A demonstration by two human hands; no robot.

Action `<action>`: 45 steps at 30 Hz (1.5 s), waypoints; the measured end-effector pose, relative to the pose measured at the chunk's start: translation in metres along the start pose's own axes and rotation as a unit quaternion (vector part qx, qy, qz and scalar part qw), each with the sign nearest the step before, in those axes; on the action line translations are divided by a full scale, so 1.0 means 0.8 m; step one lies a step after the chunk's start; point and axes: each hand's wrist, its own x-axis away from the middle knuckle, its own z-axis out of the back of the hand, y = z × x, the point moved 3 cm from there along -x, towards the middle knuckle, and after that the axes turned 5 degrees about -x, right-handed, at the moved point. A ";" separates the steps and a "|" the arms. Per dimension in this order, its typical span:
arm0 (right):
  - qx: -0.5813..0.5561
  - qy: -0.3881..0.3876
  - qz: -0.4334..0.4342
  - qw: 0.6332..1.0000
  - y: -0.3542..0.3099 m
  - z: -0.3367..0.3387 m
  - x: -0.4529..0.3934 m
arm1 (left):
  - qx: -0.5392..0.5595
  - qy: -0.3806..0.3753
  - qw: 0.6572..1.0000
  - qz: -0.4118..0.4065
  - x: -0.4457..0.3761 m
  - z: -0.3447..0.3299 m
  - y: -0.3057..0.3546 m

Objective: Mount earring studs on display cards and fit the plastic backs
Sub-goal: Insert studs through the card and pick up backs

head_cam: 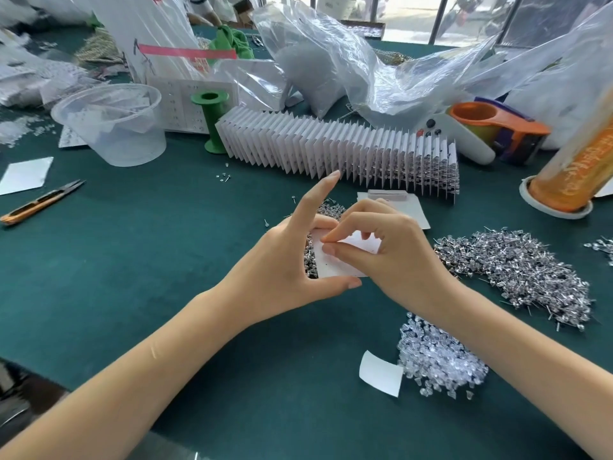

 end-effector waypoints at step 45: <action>-0.105 -0.057 -0.077 0.990 0.003 0.046 -0.010 | -0.045 0.056 0.995 0.063 -0.006 0.021 -0.027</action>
